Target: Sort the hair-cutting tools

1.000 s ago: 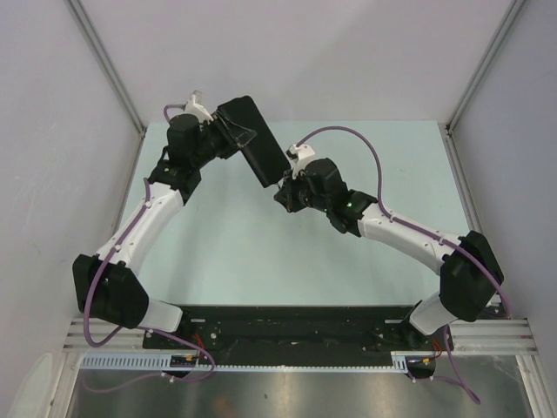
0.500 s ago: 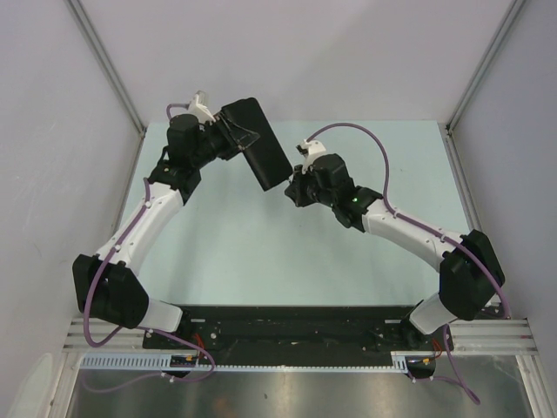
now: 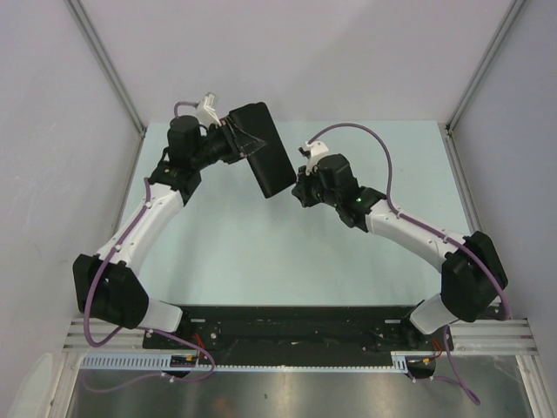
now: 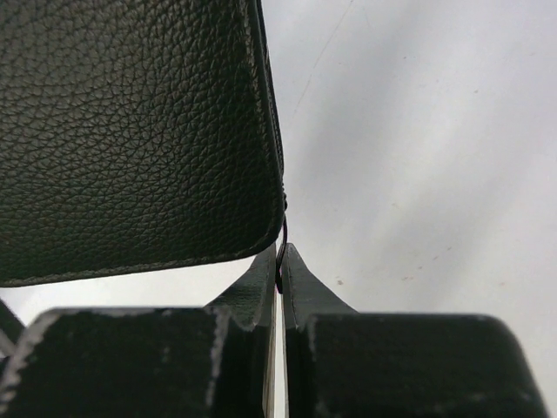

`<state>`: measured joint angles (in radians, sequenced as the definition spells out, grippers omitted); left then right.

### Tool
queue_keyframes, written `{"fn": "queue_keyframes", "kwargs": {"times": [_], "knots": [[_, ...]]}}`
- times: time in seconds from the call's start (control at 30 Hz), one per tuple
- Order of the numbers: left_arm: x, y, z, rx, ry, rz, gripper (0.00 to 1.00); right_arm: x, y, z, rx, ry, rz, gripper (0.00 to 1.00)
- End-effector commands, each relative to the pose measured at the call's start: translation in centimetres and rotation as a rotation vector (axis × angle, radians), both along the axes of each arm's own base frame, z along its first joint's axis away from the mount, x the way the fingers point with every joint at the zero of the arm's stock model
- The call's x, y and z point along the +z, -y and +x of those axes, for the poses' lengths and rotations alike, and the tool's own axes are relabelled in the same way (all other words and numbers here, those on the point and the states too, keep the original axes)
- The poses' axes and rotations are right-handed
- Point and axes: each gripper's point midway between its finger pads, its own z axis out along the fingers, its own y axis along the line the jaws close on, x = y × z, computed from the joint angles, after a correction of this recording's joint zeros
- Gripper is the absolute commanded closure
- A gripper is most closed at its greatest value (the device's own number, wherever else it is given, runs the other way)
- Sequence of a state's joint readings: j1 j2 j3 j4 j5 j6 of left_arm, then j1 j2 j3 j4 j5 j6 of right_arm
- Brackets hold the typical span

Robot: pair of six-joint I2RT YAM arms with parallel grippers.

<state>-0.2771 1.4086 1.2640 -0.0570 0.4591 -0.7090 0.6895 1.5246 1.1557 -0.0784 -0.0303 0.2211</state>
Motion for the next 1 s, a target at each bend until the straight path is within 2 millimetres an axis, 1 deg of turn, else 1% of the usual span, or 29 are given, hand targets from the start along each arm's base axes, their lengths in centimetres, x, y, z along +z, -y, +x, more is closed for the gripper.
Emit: {"fn": "queue_keyframes", "kwargs": {"times": [0.0, 0.07, 0.17, 0.33, 0.47, 0.73, 0.77, 0.83, 0.87, 0.97], "knots": [[5.0, 1.2, -3.3, -0.200, 0.197, -0.022, 0.92, 1.0, 4.2, 1.7, -0.107, 0.120, -0.117, 1.00], [4.8, 1.5, -3.9, -0.244, 0.202, -0.018, 0.92, 1.3, 4.6, 1.7, -0.094, 0.153, -0.148, 1.00], [4.6, 1.9, -4.9, -0.317, 0.227, -0.005, 0.92, 2.3, 4.7, 1.6, -0.073, 0.192, -0.159, 1.00], [4.3, 2.6, -6.7, -0.435, 0.246, -0.004, 0.92, 3.4, 4.4, 1.1, -0.064, 0.225, -0.148, 1.00], [4.3, 3.1, -8.1, -0.511, 0.266, -0.004, 0.92, 4.9, 4.5, 0.7, -0.082, 0.266, -0.128, 1.00], [4.6, 4.0, -11.8, -0.669, 0.327, -0.006, 0.92, 9.4, 5.9, 0.1, -0.136, 0.376, -0.082, 1.00], [4.6, 4.1, -12.4, -0.702, 0.339, -0.007, 0.92, 10.7, 5.9, 0.2, -0.144, 0.409, -0.053, 1.00], [4.4, 4.2, -13.1, -0.731, 0.342, -0.010, 0.92, 11.9, 6.3, 0.0, -0.155, 0.434, -0.033, 1.00], [4.5, 4.2, -13.8, -0.763, 0.351, -0.014, 0.92, 12.3, 6.5, 0.0, -0.161, 0.444, -0.028, 1.00], [4.5, 4.2, -14.8, -0.802, 0.357, -0.020, 0.92, 13.6, 6.9, -0.4, -0.156, 0.477, -0.010, 1.00]]}}
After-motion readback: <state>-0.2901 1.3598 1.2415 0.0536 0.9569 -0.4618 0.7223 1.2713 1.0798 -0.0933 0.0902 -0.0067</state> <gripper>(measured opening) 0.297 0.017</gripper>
